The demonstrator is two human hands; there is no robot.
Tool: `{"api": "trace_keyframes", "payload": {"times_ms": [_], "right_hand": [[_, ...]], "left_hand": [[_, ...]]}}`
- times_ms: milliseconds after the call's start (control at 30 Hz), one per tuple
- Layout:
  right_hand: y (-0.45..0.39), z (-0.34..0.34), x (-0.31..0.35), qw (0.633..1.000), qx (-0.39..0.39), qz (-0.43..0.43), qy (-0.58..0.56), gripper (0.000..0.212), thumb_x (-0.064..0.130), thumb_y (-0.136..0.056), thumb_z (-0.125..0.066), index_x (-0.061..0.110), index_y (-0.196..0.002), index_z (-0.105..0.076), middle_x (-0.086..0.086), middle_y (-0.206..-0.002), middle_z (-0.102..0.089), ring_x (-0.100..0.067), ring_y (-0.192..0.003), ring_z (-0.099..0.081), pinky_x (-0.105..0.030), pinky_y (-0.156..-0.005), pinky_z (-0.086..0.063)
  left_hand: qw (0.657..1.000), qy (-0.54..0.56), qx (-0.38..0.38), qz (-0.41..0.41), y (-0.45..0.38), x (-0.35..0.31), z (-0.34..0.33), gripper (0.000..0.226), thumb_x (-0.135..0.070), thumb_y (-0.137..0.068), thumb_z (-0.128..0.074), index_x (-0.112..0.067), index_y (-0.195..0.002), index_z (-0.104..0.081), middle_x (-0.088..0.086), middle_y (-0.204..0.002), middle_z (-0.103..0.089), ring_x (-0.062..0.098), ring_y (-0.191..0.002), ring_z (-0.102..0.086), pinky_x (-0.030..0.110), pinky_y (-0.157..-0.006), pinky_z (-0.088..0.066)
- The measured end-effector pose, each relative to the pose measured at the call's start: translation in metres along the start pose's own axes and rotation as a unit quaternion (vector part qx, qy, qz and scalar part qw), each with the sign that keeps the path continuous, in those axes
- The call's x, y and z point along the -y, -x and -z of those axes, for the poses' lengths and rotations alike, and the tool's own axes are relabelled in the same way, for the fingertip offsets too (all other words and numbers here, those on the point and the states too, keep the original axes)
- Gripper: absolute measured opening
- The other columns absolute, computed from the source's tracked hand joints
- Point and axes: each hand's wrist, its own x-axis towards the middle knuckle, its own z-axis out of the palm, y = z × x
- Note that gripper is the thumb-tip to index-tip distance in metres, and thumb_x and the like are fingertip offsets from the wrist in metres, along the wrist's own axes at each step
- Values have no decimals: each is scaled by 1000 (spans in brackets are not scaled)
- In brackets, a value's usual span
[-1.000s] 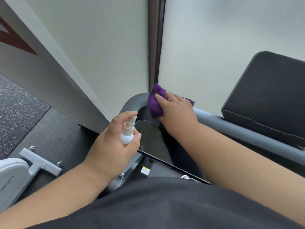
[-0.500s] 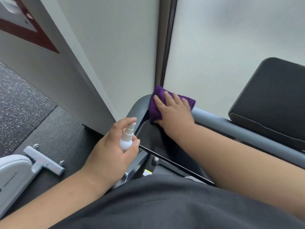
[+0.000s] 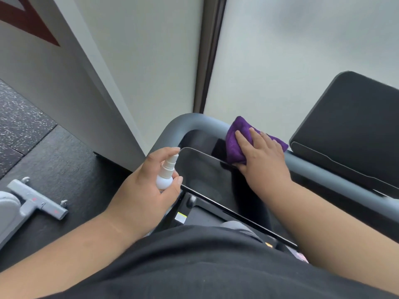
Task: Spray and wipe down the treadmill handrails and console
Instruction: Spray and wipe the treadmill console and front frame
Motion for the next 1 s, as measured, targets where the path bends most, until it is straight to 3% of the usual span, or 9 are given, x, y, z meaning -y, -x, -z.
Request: {"api": "trace_keyframes", "payload": {"times_ms": [133,367,533,833,1000], "right_hand": [[-20,1,20,1000,8,8,-5,81,50,-89,-60,36,-155,-16,-11,-161,-24,-35,-147,-20,-53,-117,-17],[-88,14,80,986,40,164,9,80,52,-91,-56,41,-155,-10,-5,-163,-18,-31,-148,-17,-49,-115,-20],[-104,21,107,937,62,340,56,82,34,-89,-63,44,-154,-14,1,-163,-19,-27,-147,-16,-49,-116,-20],[-21,11,169,866,61,497,20,79,26,-91,-60,45,-154,-15,0,-162,-21,-29,-150,-12,-53,-120,-8],[22,-3,199,834,13,552,-11,56,29,-91,-62,36,-144,-46,0,-156,-37,-33,-146,-25,-55,-117,-18]], "left_hand": [[999,-18,-22,24,11,11,4,63,-32,-85,-66,-74,-118,-32,-16,-95,-64,2,-80,-61,1,-69,-38],[994,-23,-74,72,38,23,21,60,-35,-84,-64,-73,-118,-33,-18,-96,-65,0,-86,-60,-1,-69,-37],[987,-21,-116,105,59,27,28,57,-37,-84,-62,-72,-118,-34,-23,-99,-64,-2,-86,-60,-1,-68,-37],[972,-24,-184,143,84,36,32,61,-30,-86,-65,-72,-117,-34,-29,-100,-62,-5,-88,-59,-1,-70,-37],[971,-17,-187,145,87,31,29,57,-38,-84,-62,-73,-117,-33,-40,-104,-56,-12,-91,-57,-2,-69,-38]]}}
